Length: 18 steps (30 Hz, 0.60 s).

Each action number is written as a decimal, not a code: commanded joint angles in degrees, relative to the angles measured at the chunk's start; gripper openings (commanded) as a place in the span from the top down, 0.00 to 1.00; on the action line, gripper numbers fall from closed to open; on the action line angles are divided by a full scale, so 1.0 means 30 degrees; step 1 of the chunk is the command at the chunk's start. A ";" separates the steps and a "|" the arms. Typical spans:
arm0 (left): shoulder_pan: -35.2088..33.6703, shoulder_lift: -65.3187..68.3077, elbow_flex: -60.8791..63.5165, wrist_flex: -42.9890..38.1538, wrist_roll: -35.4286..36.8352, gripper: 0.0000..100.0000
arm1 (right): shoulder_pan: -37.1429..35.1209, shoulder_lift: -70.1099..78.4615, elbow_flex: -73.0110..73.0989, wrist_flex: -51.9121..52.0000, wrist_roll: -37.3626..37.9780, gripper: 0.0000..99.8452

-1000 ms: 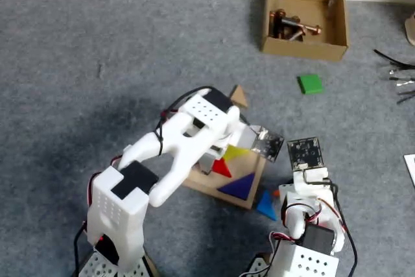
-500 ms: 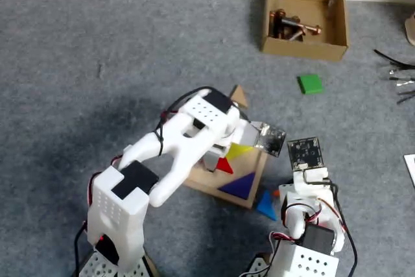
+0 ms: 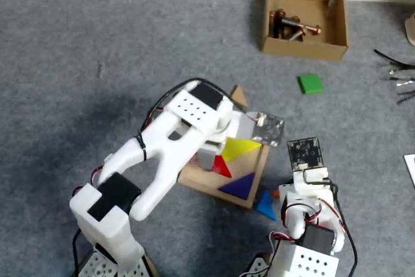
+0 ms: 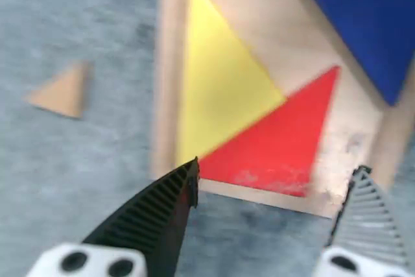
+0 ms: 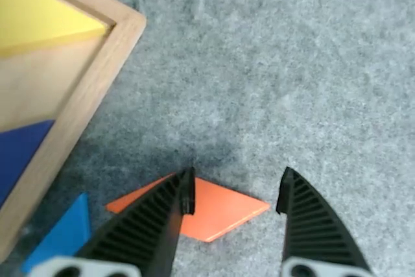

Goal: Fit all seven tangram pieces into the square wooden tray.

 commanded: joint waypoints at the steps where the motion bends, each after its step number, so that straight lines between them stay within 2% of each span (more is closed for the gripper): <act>1: -0.0220 -0.0366 0.1128 -0.0586 0.0234 0.67 | -0.0337 -0.0220 0.1978 -0.0454 0.0264 0.80; 5: -0.0103 0.0249 0.2125 -0.1495 0.0234 0.67 | -0.0337 -0.0220 0.1978 -0.0454 0.0264 0.80; 11: -0.0103 0.1304 0.2271 -0.1465 0.0264 0.67 | -0.0337 -0.0220 0.1978 -0.0454 0.0264 0.80; 15: -0.0073 0.1714 0.2271 -0.1407 0.1641 0.67 | -0.0337 -0.0220 0.1978 -0.0454 0.0264 0.80; 18: 0.0103 0.1626 0.2125 -0.0264 0.2081 0.67 | -0.0337 -0.0220 0.1978 -0.0454 0.0264 0.80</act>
